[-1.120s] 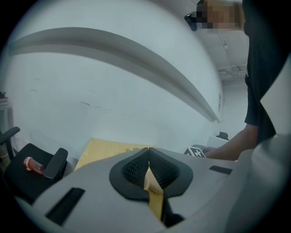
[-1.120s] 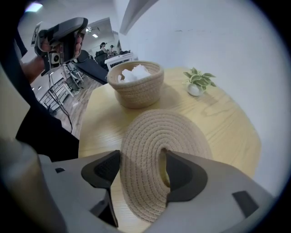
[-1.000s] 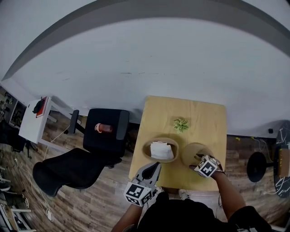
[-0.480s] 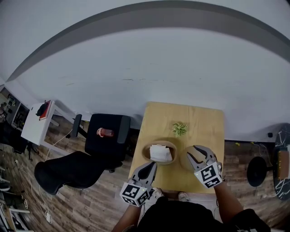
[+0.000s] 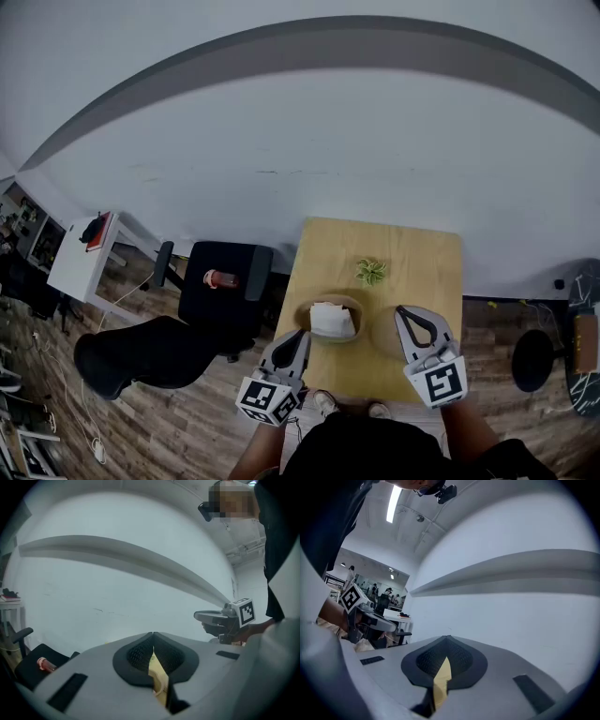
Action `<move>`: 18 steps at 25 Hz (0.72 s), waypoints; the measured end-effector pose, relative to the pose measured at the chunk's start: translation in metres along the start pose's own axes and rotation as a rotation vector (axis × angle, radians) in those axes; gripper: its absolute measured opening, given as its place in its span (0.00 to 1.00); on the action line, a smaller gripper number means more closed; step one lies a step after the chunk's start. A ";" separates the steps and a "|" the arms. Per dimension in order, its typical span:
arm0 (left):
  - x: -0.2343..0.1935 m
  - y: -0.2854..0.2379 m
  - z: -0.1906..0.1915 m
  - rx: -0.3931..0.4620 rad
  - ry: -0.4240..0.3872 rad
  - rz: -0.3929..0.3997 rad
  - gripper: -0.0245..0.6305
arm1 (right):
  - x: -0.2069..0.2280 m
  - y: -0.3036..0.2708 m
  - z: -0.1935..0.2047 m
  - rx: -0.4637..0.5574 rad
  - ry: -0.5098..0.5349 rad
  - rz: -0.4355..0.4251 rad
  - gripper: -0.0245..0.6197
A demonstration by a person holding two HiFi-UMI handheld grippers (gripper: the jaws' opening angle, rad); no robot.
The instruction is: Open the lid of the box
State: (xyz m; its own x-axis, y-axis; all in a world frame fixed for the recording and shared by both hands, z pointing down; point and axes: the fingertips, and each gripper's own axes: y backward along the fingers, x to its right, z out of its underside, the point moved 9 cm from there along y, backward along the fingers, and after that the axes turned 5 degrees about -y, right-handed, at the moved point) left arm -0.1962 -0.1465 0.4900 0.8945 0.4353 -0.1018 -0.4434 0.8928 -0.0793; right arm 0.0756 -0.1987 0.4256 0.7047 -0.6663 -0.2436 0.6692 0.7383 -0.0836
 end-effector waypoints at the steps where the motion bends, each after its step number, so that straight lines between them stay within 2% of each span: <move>1: 0.001 0.001 -0.001 0.003 -0.007 0.001 0.07 | -0.002 0.003 -0.002 0.009 -0.003 0.001 0.07; 8: 0.009 0.007 0.000 0.012 -0.014 -0.003 0.07 | -0.010 0.012 -0.005 0.006 -0.004 -0.025 0.07; 12: 0.012 0.009 -0.001 0.020 -0.017 0.003 0.07 | -0.016 0.014 -0.011 -0.015 0.053 -0.057 0.07; 18: 0.016 0.014 -0.003 0.027 -0.018 -0.003 0.07 | -0.024 0.018 -0.014 -0.006 0.060 -0.079 0.07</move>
State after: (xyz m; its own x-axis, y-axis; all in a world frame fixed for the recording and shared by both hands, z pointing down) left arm -0.1881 -0.1278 0.4845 0.8967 0.4348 -0.0834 -0.4397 0.8966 -0.0530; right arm 0.0674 -0.1678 0.4166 0.6347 -0.7150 -0.2933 0.7205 0.6847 -0.1100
